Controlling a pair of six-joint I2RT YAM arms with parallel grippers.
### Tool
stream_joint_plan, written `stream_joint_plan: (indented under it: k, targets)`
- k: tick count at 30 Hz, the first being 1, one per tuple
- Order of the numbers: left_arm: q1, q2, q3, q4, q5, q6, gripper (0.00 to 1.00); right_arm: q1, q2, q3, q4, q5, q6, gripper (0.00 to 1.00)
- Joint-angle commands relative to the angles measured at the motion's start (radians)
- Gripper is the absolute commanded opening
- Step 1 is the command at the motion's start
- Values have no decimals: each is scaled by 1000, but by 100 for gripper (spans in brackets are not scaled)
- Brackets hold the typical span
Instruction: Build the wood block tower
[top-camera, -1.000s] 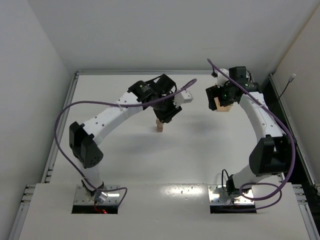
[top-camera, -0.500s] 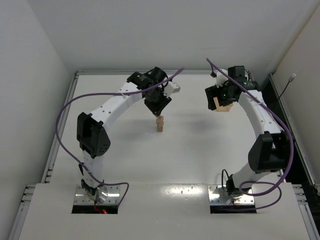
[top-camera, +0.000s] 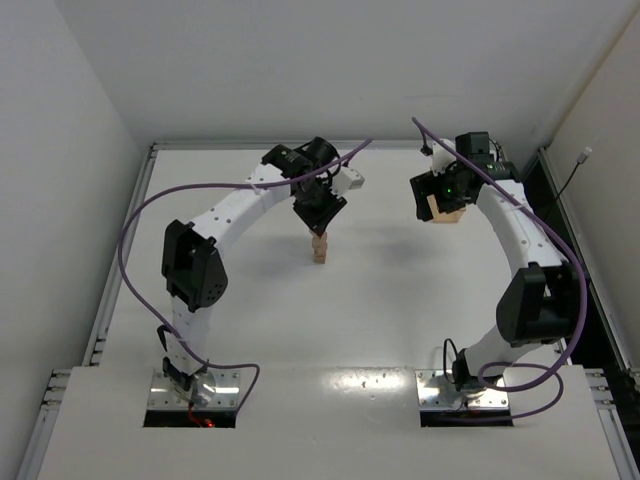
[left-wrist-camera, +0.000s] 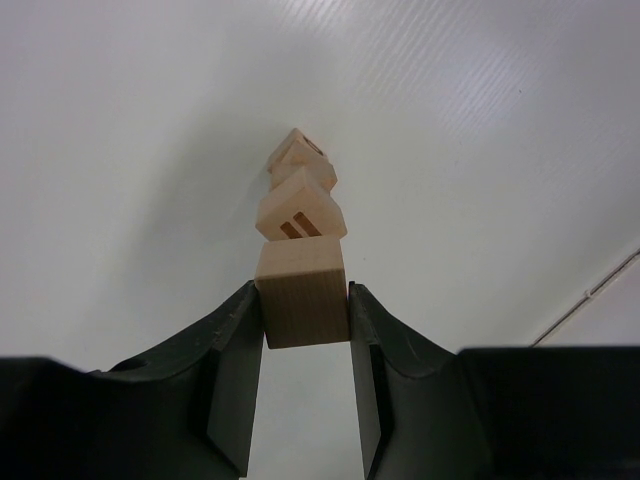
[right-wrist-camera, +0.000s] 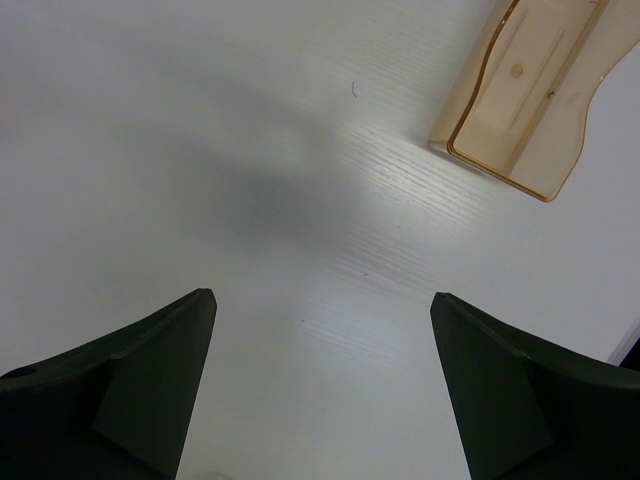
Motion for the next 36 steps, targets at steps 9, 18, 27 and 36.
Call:
stream_joint_plan:
  k: [9,18,27,36]
  targets:
    - [23,35,58,-4,30,-2,0,3,9,27,13,-9,-6,85]
    - [33,44,49,-4,50,7,8,3,18,27,13,-9,-6,85]
    - [33,53,30,5,79,7,8,3,27,27,13,-9,-6,85]
    - [42,53,9,14,88,16,27,3,27,27,13,-18,-6,85]
